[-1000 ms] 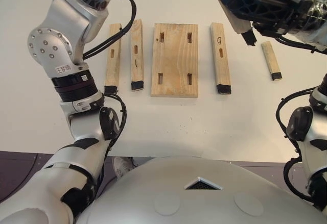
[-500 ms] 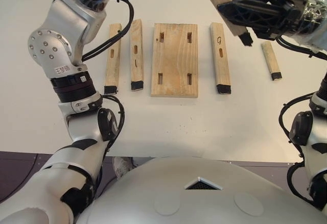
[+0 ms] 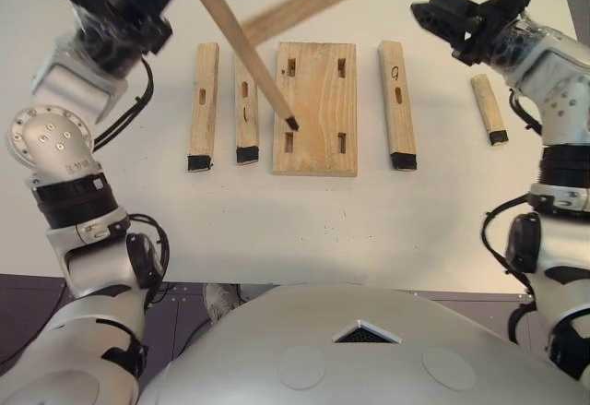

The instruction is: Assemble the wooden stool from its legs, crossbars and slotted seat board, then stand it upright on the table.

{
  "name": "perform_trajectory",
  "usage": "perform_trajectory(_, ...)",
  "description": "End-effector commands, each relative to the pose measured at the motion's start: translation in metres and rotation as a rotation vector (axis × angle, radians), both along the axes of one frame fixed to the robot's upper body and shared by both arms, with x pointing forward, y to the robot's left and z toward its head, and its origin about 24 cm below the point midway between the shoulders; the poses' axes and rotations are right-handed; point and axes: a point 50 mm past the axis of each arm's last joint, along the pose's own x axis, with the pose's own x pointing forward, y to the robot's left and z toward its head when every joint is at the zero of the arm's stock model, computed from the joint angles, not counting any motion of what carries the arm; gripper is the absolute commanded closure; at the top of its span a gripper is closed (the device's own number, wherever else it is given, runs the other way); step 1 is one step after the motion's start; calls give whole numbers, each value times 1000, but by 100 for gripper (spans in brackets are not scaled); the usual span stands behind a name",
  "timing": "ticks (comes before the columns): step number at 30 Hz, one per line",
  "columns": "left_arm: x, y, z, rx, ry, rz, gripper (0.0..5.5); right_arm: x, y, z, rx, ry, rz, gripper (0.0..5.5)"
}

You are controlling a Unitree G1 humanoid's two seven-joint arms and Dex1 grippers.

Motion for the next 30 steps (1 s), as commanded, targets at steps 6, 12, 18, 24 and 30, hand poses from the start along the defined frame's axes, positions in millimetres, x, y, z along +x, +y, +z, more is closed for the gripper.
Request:
perform_trajectory(6,6,-4,-7,58,-48,-28,346,17,-15,3,-31,-29,-113,444)
perform_trajectory(12,16,-8,-4,52,-61,-66,347,24,-20,6,-76,-24,-99,544)
perform_trajectory(18,16,-10,-8,20,-35,-89,347,26,-22,5,-91,-15,-99,550)
perform_trajectory(24,16,-9,-6,-23,-43,-85,347,25,-24,0,-105,4,-101,550)
perform_trajectory(30,16,-10,-22,95,-28,-108,347,25,-24,-1,-110,6,-92,550)
